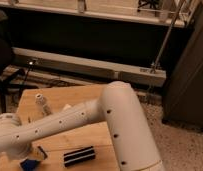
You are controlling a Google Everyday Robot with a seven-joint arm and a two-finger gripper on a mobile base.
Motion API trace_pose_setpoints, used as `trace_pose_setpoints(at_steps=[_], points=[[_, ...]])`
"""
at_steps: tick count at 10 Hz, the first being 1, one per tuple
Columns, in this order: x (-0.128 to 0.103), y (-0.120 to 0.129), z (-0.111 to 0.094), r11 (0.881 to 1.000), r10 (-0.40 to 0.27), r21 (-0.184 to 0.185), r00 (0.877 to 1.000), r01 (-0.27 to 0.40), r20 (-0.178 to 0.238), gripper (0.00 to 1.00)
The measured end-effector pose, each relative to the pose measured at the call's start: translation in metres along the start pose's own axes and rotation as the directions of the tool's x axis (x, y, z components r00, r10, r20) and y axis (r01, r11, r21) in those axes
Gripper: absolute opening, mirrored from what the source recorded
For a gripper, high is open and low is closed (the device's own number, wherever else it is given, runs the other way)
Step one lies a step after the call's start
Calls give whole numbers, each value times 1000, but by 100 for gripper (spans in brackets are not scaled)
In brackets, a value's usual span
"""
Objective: Place the white sponge in the ceramic bowl
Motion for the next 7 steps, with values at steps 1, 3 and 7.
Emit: trace_pose_setpoints(at_steps=[1,3,7], points=[[0,-3,8,1000,3,10,1000,-3,6,80],[2,-3,20,1000,11,19,1000,-11,17,80],[3,6,38,999,46,15,998,-47,53,74]])
